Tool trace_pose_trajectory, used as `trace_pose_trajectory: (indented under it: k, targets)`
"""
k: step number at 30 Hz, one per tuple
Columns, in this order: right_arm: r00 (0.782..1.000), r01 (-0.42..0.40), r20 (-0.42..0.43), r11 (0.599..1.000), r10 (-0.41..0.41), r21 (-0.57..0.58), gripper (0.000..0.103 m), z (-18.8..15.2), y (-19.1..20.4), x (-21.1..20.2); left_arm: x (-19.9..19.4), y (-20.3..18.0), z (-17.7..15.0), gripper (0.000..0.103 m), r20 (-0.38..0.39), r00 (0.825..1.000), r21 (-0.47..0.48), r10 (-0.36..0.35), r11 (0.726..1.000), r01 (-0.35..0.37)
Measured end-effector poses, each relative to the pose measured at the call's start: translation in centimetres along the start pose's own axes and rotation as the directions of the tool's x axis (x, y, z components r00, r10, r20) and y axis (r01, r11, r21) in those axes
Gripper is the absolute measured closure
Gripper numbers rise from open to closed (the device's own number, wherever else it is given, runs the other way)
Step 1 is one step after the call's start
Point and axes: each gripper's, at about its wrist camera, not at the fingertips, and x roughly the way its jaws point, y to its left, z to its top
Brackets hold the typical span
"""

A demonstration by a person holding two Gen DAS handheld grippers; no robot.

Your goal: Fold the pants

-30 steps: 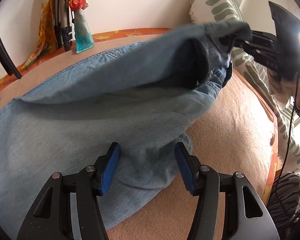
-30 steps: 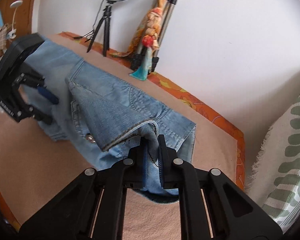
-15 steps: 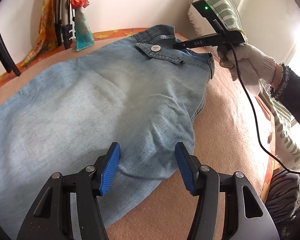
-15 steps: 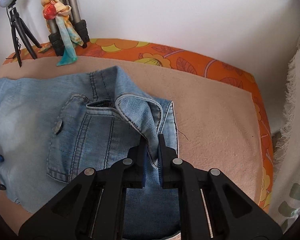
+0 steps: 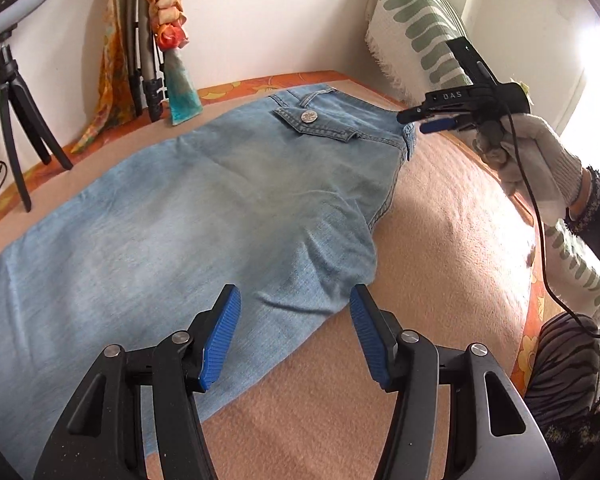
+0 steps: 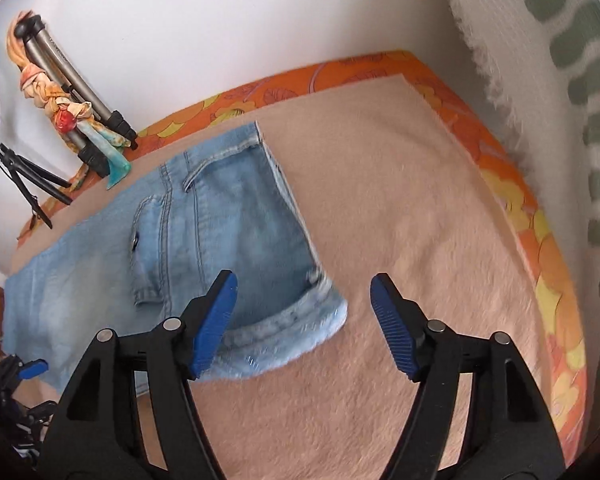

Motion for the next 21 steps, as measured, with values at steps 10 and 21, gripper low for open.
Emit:
trace_pose_trajectory:
  k: [10, 21]
  targets:
    - [0.992, -0.117, -0.019, 0.974, 0.123, 0.193, 0.035, -2.1, 1.3, 2.8, -3.3, 2.9, -2.0, 0.047, -0.008, 0.997, -0.021, 0.076, 0.997, -0.076]
    - [0.988, -0.085, 0.129, 0.996, 0.08, 0.035, 0.076, 0.0, 3.6, -1.3, -4.5, 6.8, -3.4, 0.047, 0.0, 0.99, -0.103, 0.141, 0.985, -0.14]
